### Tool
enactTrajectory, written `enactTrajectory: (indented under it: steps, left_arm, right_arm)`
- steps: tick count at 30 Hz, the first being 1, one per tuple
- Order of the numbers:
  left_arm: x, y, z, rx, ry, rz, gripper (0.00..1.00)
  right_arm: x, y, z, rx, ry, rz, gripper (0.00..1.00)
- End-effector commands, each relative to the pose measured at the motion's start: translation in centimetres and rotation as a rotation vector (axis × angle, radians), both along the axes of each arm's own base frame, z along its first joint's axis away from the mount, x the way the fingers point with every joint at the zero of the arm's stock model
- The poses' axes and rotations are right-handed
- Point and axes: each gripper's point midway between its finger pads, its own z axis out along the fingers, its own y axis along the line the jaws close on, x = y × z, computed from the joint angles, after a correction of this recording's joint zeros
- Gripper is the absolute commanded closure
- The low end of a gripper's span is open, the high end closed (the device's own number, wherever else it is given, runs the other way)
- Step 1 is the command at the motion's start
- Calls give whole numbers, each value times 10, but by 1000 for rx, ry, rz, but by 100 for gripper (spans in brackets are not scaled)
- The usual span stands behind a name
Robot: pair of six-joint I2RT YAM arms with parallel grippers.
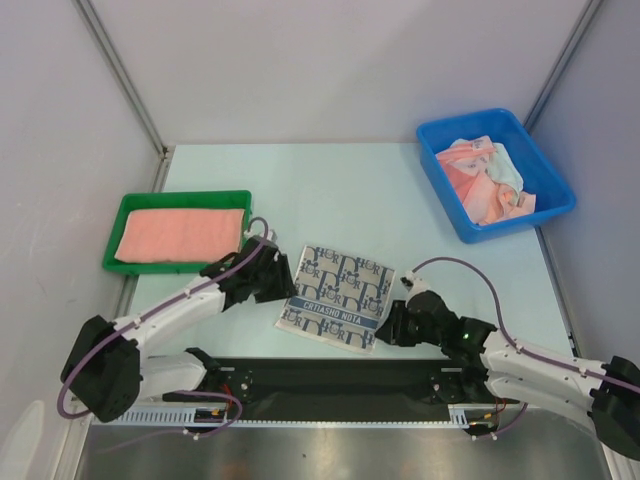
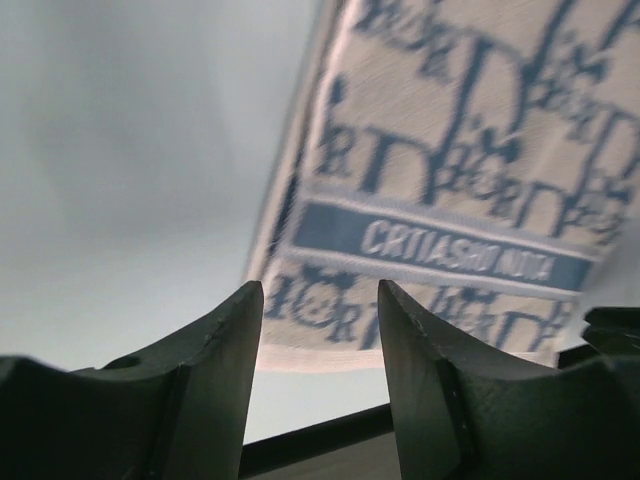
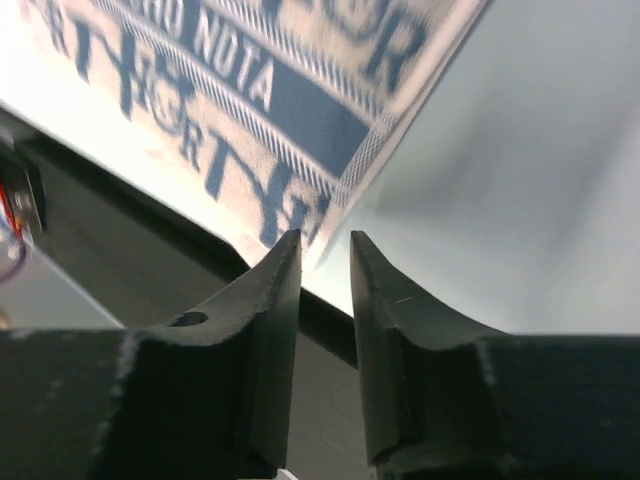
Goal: Fold and stack the towels
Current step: Fold the towel
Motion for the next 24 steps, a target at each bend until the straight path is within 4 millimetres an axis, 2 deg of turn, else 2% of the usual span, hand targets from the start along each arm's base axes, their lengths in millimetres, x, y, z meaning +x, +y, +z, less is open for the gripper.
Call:
enactTrajectory:
  steps: [1,2,3,4,6,7,9,10,11,14,15,16,18,22,24]
  left_arm:
    - [43,-48,49,-152,-145,-100,44]
    - [45,-56,51,-175,-137,-116,44]
    - [47,-66,45,-196,-110,-136,45]
    - [43,-79,48,-239,-96,-170,46]
    - [40,-94,49,-278,-111,-211,47]
    - [36,-96,43,-272,-103,-220,47]
    - [29,-100,33,-255,-83,-237,47]
    - [25,-98,20,-235,-49,-232,47]
    - [22,-96,13,-225,-31,-229,47]
    - [14,-85,-10,-187,19,-196,47]
    - [11,-82,-16,-176,34,-185,48]
    - [7,-77,-24,-164,54,-167,48]
    - [5,-74,-30,-155,59,-152,47]
    - [0,-67,-46,-123,95,-137,47]
    - [-3,-64,-51,-109,110,-136,48]
  right_arm:
    - [44,-15,35,-62,-115,-199,68]
    - [55,-22,39,-79,-129,-250,65]
    - [64,-28,37,-110,-120,-292,64]
    - [85,-35,46,-85,-129,-364,63]
    - [103,-40,45,-68,-117,-411,61]
    - [116,-37,56,-21,-140,-424,61]
    - [135,-45,60,0,-138,-454,61]
    - [143,-44,56,-10,-124,-449,61]
    - [156,-47,63,0,-138,-461,61]
    - [173,-31,67,40,-146,-384,55]
    - [176,-30,67,41,-145,-373,53]
    - [179,-31,57,14,-124,-374,52]
    - [187,-33,56,-4,-120,-396,49]
    - [192,-41,32,-82,-88,-421,53]
    - [188,-46,13,-124,-61,-416,61]
